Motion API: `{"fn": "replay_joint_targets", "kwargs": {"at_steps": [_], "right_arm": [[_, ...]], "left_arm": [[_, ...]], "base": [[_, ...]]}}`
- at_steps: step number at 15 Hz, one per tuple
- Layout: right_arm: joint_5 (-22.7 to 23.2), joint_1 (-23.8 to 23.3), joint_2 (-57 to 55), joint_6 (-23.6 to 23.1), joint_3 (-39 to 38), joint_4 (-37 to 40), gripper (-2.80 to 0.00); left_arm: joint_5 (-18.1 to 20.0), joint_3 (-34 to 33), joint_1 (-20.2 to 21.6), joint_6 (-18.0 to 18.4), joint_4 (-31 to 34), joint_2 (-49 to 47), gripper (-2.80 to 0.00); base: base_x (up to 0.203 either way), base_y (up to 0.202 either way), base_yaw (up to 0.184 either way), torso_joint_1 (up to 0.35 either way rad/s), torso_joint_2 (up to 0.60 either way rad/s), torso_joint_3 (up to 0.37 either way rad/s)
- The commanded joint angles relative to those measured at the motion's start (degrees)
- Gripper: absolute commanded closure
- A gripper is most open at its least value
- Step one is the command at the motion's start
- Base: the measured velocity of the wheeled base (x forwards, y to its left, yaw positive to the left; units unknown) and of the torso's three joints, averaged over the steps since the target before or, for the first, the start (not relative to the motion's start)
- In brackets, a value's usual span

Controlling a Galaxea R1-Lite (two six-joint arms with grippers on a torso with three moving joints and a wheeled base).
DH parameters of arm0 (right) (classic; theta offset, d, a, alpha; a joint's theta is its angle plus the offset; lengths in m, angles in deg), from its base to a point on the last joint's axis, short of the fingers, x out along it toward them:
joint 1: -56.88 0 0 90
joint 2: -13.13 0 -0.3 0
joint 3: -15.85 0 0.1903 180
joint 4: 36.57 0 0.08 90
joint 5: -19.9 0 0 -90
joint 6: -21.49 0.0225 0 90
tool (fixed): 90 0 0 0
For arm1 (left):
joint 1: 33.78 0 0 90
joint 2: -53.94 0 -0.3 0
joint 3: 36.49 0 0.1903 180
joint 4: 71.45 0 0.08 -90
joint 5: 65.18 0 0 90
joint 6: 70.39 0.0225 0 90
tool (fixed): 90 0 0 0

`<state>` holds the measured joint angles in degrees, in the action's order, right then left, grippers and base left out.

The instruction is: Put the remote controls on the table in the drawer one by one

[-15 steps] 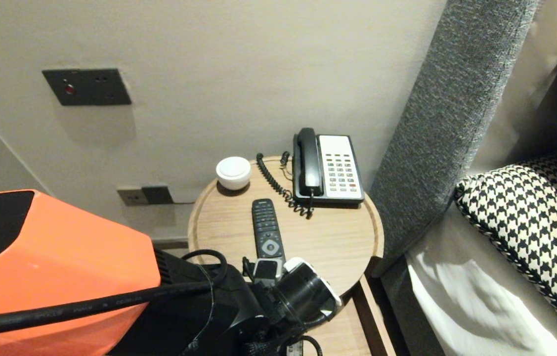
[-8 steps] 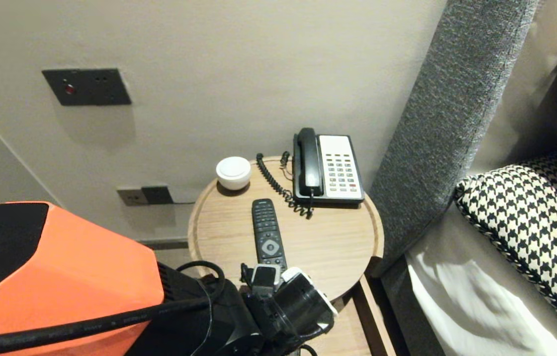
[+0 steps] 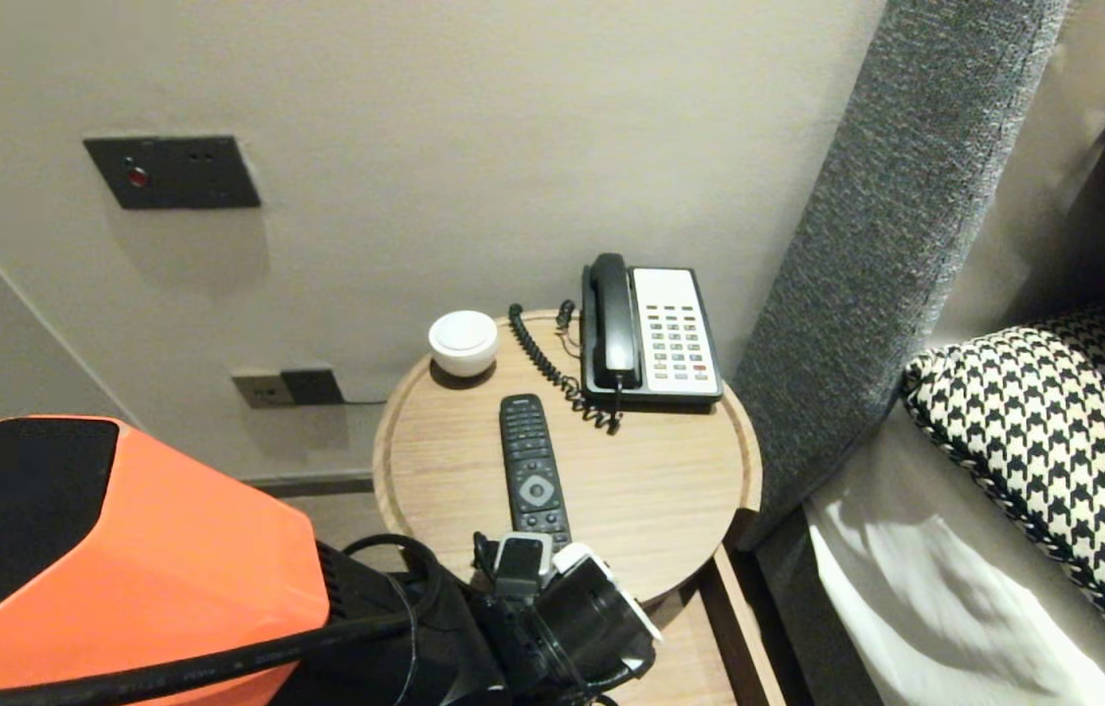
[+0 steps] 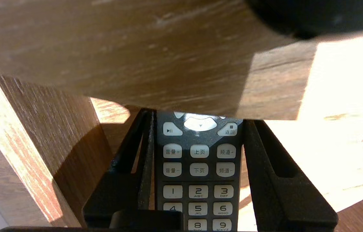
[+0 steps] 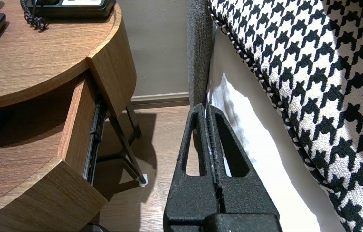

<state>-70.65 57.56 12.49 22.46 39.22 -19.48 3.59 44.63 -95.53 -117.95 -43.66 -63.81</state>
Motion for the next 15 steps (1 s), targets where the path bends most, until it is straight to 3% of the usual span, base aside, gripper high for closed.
{"fn": "replay_joint_targets", "kwargs": {"at_steps": [1, 5, 15], "right_arm": [[-0.04, 0.02, 0.02, 0.00, -2.29, -0.05, 0.00], [0.02, 0.02, 0.02, 0.00, -2.29, -0.05, 0.00], [0.02, 0.02, 0.02, 0.00, -2.29, -0.05, 0.00]], "left_arm": [[-0.15, -0.54, 0.05, -0.13, -0.93, 0.06, 0.00], [-2.62, -2.41, 0.12, 1.46, -5.11, -0.11, 0.00], [-2.51, -1.44, 0.13, 2.04, -6.00, -0.73, 0.00]], "base": [[0.000, 0.000, 0.000, 0.000, 0.00, 0.000], [0.000, 0.000, 0.000, 0.000, 0.00, 0.000], [0.000, 0.000, 0.000, 0.000, 0.00, 0.000]]}}
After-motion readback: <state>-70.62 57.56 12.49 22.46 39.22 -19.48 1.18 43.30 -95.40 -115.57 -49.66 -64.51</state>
